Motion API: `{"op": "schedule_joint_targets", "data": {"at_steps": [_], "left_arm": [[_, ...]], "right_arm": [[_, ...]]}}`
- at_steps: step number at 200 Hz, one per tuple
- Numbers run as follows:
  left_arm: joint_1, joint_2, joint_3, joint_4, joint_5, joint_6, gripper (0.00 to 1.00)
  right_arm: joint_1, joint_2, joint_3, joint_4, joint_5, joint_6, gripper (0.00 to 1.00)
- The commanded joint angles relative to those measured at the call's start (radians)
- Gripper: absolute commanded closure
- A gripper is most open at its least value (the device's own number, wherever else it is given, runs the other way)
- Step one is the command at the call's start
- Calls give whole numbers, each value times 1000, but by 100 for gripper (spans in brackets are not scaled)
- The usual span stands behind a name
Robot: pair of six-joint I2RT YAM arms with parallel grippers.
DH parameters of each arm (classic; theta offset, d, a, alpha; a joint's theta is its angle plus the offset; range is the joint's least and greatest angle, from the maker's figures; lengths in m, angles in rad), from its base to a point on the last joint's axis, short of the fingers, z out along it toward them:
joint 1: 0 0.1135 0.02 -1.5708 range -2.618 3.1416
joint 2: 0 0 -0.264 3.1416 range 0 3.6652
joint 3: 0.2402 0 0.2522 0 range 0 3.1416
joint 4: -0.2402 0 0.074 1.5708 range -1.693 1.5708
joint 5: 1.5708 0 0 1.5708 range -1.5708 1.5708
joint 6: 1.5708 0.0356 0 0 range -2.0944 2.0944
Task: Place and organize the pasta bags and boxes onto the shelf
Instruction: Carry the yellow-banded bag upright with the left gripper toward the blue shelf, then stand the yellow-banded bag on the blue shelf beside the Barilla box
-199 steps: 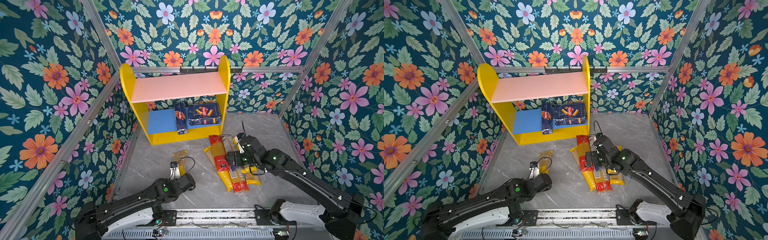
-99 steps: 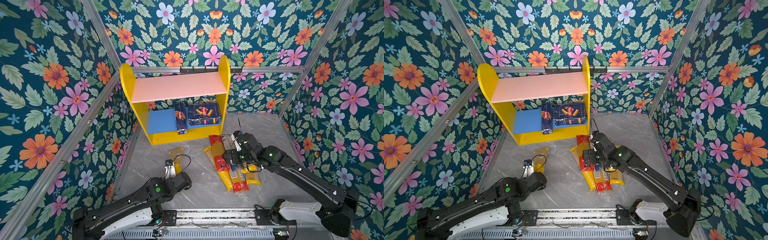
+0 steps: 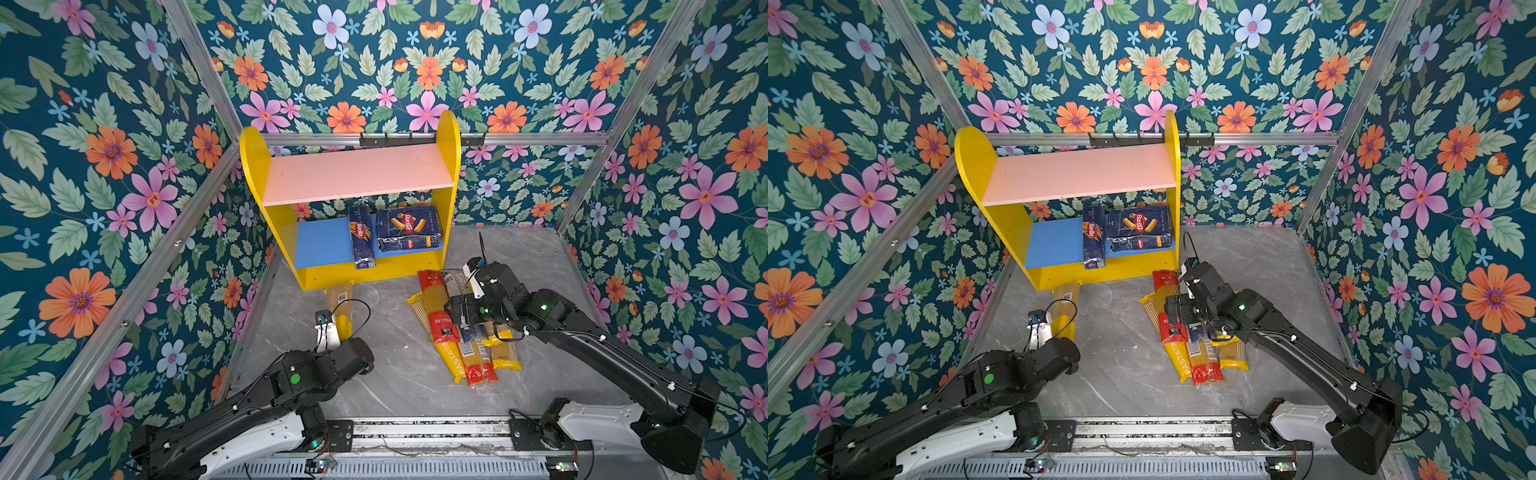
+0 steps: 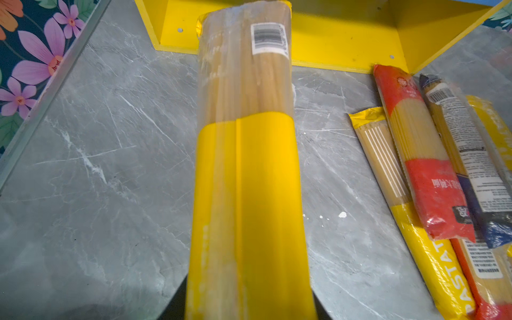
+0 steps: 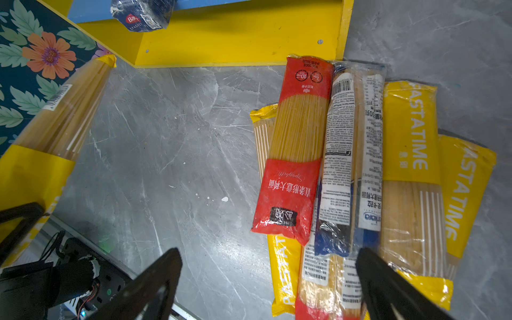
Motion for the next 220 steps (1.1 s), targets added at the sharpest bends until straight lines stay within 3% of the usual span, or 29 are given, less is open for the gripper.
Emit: {"op": "schedule_joint_targets", "data": {"at_steps": [1, 89, 137, 220], "left_arm": [[0, -3, 31, -3, -128, -5, 100], [34, 94, 153, -3, -290, 111, 100], [309, 49, 98, 328, -95, 449, 100], [602, 237, 126, 647, 158, 704, 100]], "right_arm": [[-8, -1, 8, 11, -17, -16, 1], [-82, -13, 40, 10, -74, -40, 1], [-105, -27, 48, 7, -88, -56, 1], [-188, -72, 12, 9, -130, -73, 1]]}}
